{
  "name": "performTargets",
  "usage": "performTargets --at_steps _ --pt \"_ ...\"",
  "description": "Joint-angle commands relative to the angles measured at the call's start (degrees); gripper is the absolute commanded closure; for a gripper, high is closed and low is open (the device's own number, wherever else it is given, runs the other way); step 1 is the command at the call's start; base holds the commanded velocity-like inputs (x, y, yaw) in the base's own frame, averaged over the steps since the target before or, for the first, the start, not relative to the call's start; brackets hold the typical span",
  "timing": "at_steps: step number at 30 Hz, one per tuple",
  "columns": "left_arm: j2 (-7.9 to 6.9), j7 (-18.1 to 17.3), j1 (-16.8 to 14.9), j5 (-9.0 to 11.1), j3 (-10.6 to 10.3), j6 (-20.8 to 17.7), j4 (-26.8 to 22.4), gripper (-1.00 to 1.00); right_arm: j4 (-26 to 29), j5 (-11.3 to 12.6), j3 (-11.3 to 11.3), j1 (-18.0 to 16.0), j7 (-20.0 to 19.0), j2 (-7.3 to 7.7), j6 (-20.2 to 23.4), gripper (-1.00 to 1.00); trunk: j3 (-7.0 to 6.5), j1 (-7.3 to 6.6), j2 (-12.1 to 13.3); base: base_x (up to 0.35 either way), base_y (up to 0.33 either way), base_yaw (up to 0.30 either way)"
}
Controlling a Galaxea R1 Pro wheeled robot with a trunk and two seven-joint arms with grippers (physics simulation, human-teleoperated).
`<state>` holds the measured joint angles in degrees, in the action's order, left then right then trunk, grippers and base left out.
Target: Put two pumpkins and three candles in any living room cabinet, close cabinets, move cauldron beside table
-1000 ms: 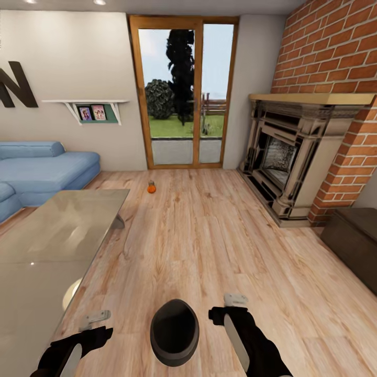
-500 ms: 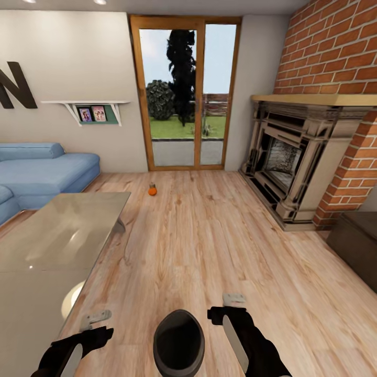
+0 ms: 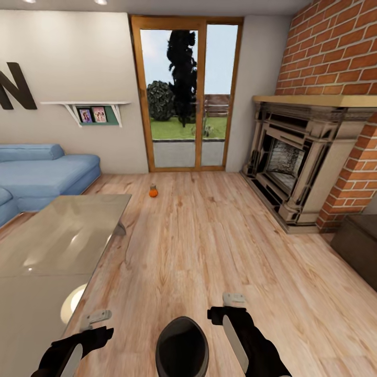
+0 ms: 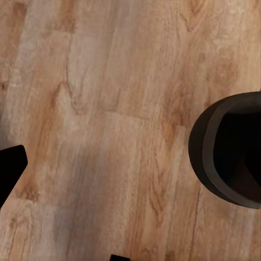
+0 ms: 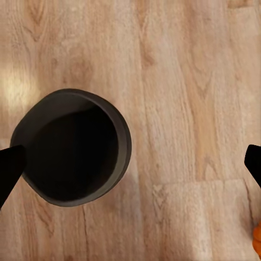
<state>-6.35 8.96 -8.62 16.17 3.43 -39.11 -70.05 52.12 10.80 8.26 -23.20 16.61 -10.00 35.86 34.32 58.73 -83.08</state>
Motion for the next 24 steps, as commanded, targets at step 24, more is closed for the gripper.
performTargets --at_steps 24 --pt "0.02 0.1 0.0 0.0 -0.1 0.1 0.0 -1.00 0.0 0.0 0.1 0.0 0.0 0.00 0.0 -1.00 -0.02 0.00 0.0 0.170 0.032 0.037"
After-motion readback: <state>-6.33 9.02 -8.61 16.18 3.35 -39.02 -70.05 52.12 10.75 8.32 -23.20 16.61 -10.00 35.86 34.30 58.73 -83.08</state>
